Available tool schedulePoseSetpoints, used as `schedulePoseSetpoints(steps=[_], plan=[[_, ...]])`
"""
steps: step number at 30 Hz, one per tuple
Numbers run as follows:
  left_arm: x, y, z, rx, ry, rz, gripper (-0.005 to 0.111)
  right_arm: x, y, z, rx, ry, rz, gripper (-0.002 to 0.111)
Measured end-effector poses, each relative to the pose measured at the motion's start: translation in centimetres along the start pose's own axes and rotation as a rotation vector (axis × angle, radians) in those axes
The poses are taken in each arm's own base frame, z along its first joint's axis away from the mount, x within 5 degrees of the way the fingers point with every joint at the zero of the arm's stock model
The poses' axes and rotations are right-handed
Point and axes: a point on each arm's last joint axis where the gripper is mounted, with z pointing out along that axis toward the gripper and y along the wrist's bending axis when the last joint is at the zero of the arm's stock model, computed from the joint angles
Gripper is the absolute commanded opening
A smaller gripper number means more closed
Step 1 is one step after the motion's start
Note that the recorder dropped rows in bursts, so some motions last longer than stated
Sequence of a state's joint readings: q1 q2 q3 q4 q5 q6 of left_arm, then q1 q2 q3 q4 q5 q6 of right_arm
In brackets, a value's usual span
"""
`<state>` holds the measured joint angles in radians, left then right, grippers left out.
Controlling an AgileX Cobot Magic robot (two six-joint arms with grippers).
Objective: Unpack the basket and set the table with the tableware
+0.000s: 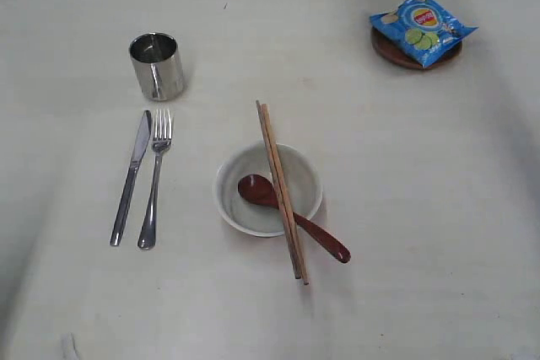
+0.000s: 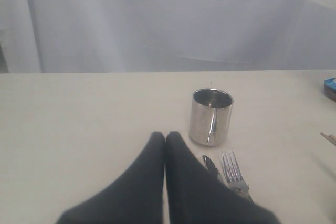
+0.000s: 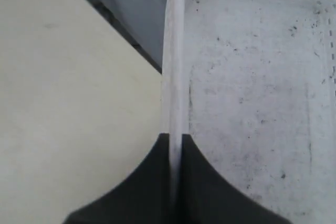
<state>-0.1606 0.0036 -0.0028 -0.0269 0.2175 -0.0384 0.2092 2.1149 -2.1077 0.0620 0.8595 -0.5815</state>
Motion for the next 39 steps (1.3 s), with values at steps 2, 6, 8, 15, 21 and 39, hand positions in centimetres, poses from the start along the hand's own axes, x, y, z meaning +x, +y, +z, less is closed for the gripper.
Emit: schedulePoseSetpoints(steps=[2,6,8,15,21,39], plan=[[0.0,0.0,0.0,0.0,0.0,0.0,0.0,3.4,-4.5,0.1,0.112,0.091,0.202,0.0],[0.0,0.0,0.0,0.0,0.0,0.0,0.0,11.3,-11.3,0.8,0.225,0.251,0.549,0.0],[0.0,0.0,0.0,0.0,0.0,0.0,0.0,14.7,-12.7,1.9,0.235,0.331,0.667,0.0],[0.0,0.0,0.0,0.0,0.0,0.0,0.0,22.6,-10.8,8.2,0.154,0.524,0.808,-0.001],[0.0,0.0,0.0,0.0,0.0,0.0,0.0,22.0,-9.2,9.3,0.093,0.477,0.783,-0.001],[0.0,0.0,0.0,0.0,0.0,0.0,0.0,12.8,2.1,11.9,-0.1,0.468,0.577,-0.001]])
